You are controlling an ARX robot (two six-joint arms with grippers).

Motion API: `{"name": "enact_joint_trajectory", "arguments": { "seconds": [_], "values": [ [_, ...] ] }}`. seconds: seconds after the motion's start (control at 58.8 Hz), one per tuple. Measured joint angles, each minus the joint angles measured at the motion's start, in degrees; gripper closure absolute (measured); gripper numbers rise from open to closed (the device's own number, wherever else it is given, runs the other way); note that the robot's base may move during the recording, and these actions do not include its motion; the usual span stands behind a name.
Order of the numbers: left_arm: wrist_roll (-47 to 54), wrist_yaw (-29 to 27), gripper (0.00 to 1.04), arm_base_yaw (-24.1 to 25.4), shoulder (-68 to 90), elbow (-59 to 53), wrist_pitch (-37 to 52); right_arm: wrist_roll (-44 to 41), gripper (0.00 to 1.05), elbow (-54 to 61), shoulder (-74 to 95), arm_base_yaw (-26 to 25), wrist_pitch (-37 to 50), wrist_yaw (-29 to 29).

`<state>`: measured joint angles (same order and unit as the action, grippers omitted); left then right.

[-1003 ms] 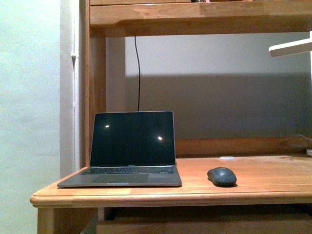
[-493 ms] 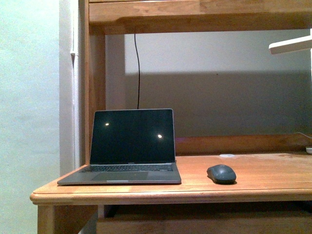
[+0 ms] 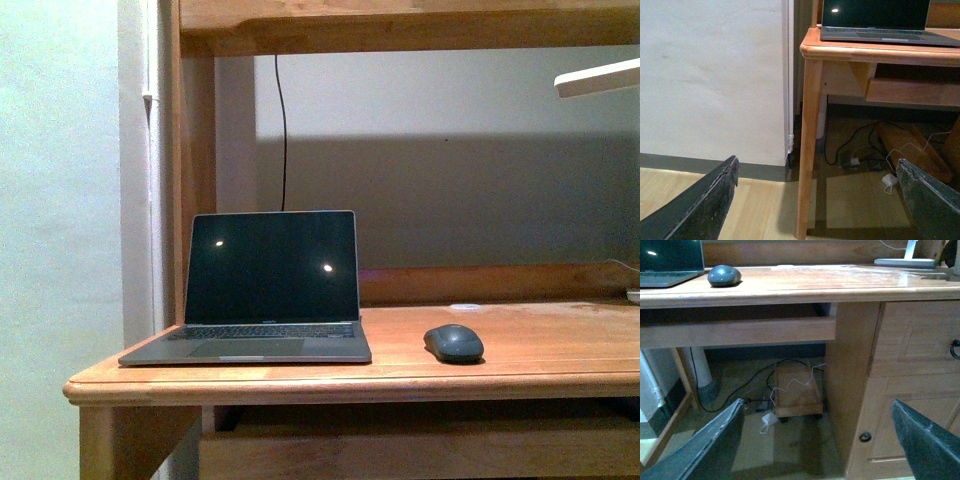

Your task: Place mouse

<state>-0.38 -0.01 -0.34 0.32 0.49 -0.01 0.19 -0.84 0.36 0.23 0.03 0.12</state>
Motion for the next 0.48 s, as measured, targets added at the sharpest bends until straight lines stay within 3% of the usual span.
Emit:
{"name": "enact_joint_trajectory", "arguments": {
  "seconds": [0.051, 0.476],
  "values": [
    [0.0, 0.0, 0.08, 0.0, 0.0, 0.0, 0.0, 0.02, 0.06, 0.0, 0.0, 0.0, 0.0, 0.0],
    [0.0, 0.0, 0.08, 0.0, 0.0, 0.0, 0.0, 0.0, 0.07, 0.0, 0.0, -0.02, 0.0, 0.0]
  ]
}}
